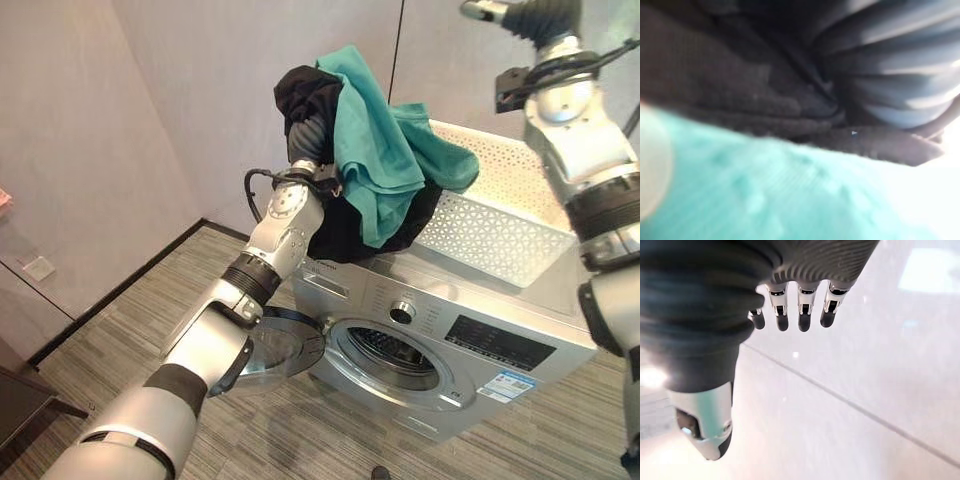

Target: Grab the laundry basket,head to the washer,open it,put in the laundry and shut it.

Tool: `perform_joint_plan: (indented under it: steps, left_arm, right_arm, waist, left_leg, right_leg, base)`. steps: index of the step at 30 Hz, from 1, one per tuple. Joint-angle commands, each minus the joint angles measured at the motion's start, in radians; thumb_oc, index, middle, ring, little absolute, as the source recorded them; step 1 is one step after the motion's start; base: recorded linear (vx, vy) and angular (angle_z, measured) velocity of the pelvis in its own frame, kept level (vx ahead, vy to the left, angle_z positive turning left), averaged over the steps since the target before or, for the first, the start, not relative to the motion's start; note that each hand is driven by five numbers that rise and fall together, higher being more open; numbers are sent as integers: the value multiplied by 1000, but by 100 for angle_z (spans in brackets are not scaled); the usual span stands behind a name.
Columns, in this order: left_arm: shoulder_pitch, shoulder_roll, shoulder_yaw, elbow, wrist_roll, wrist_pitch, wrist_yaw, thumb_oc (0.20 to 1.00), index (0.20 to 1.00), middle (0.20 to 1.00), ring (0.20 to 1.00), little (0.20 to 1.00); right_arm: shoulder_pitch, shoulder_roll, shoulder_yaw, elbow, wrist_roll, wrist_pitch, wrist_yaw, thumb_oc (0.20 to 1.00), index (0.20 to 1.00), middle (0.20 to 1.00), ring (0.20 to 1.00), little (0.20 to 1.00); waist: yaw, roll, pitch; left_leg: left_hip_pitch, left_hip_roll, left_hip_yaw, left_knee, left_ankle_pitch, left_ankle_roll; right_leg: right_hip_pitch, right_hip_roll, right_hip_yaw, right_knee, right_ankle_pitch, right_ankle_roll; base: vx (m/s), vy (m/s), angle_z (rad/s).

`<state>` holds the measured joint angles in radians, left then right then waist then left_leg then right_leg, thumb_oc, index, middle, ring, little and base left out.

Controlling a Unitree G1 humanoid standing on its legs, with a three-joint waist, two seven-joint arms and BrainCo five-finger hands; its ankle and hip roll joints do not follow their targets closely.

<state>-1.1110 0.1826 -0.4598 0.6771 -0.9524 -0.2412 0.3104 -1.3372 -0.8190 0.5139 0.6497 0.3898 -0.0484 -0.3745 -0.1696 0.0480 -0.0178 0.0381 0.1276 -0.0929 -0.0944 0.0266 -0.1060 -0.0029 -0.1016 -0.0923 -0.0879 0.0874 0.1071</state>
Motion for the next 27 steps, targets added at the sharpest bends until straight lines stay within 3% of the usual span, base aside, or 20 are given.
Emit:
perform_joint_plan:
  steps: [1,8,9,15,16,18,24,27]
  left_arm:
    - [-76,92,83,-101,80,-122,14,200,200,200,200,200]
    - [-26,132,126,-190,131,-123,22,200,200,200,200,200]
    - [-7,143,142,-217,153,-124,31,200,200,200,200,200]
    - [70,200,185,-300,218,-114,36,200,200,200,200,200]
    - [104,231,214,-326,242,-110,32,200,200,200,200,200]
    - [111,245,222,-333,257,-109,33,200,200,200,200,200]
    - [160,275,293,-387,312,-116,60,200,200,200,200,200]
    - [145,260,316,-387,324,-121,69,200,200,200,200,200]
  right_arm:
    - [35,-126,-99,-120,-103,-81,-60,1000,1000,1000,1000,1000]
    - [301,-216,-304,-391,-301,-78,-108,1000,1000,1000,1000,1000]
    - [415,-231,-399,-462,-367,-62,-122,1000,1000,1000,1000,1000]
    - [746,-249,-647,-563,-450,-28,-116,1000,1000,1000,1000,1000]
    - [934,-250,-783,-576,-466,-23,-105,1000,1000,1000,1000,1000]
    - [999,-246,-828,-560,-462,-23,-104,1000,1000,1000,1000,1000]
    - [1291,-71,-953,-486,-481,13,-92,1000,1000,1000,1000,1000]
    - [1435,113,-905,-298,-434,39,-61,1000,1000,1000,1000,1000]
  waist:
    - [13,-29,-18]
    - [-4,-21,-21]
    - [-7,-20,-22]
    - [-22,-18,-24]
    - [-32,-20,-25]
    - [-33,-22,-26]
    - [-36,-20,-22]
    - [-35,-17,-16]
  left_leg:
    - [126,-31,100,7,-138,55]
    - [132,-33,108,7,-148,63]
    - [135,-35,112,7,-151,66]
    - [141,-37,126,7,-157,73]
    - [140,-39,132,7,-158,74]
    - [140,-40,135,7,-159,75]
    - [141,-44,140,7,-164,81]
    - [144,-44,135,7,-171,84]
  right_leg:
    - [-13,-29,72,78,-85,28]
    - [-17,-30,79,86,-89,33]
    - [-17,-31,82,84,-88,34]
    - [-20,-28,96,80,-85,39]
    - [-24,-28,102,77,-83,41]
    - [-25,-28,105,75,-81,42]
    - [-29,-31,107,73,-78,44]
    - [-23,-31,97,70,-85,45]
  base:
    - [5,18,-3]
    - [9,24,-14]
    - [8,36,-9]
    - [9,21,-6]
    - [0,26,-3]
    - [-3,10,-3]
    - [-1,3,-1]
    - [18,-12,1]
